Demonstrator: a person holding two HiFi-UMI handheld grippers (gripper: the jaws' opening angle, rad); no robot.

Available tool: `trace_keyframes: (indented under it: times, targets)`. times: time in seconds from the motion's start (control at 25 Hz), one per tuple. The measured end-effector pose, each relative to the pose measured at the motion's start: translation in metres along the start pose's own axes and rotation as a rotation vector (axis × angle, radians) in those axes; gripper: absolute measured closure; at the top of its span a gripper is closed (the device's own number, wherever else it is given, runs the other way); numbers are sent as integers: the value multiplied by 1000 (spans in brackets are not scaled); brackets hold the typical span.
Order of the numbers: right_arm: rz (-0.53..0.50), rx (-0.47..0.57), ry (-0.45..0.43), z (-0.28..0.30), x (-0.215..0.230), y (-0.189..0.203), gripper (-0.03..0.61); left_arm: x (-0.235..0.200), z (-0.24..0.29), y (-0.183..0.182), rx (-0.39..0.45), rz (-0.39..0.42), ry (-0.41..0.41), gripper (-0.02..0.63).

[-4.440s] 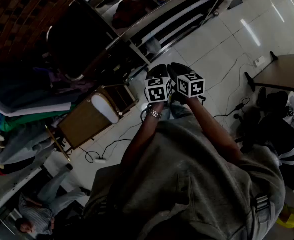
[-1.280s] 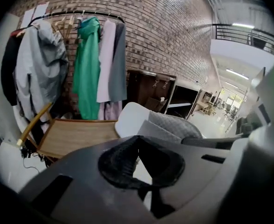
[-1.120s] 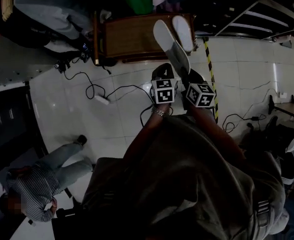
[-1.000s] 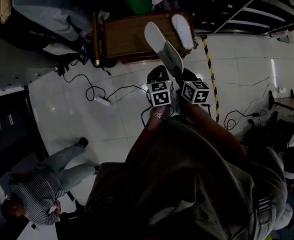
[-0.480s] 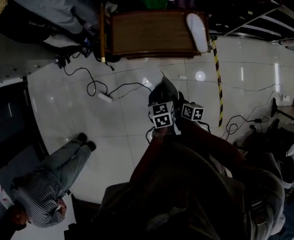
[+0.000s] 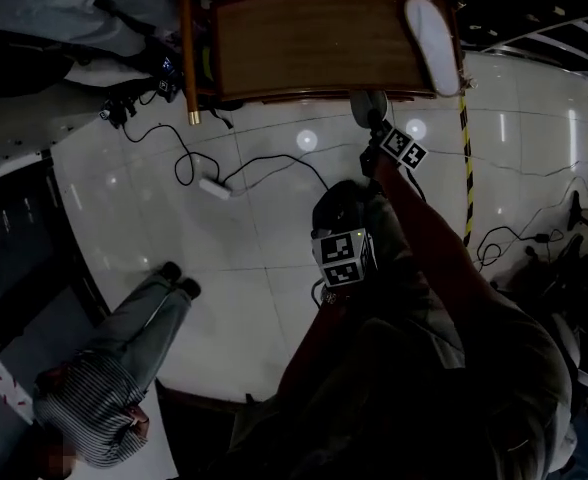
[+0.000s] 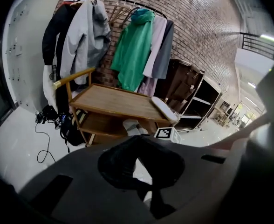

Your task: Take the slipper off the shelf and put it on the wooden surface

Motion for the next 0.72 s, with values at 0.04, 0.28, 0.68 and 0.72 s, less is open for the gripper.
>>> trace_keyframes:
  times: [0.04, 0.28, 0.68, 0.72]
  targets:
    - [11, -12, 15, 14, 2, 3, 526, -5, 1, 6, -4, -7, -14, 609]
    - [-55, -113, 116, 65, 30, 22, 359, -29, 14, 14, 3, -23, -53, 610]
    - [-576, -388, 166, -73, 2, -20, 332, -11, -2, -78, 49, -55, -42, 609]
    - [-630, -404, 149, -98, -19, -31, 392, -4, -4, -89, 48, -57, -27, 609]
Point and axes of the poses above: the fingertips, and each gripper's own axes: z forward along the fingers, x to its right, y out of its underside, the point moved 2 cm from there along -z, backward along the fingers, and after that the axes turned 11 degrees about x, right-handed, at the moved point
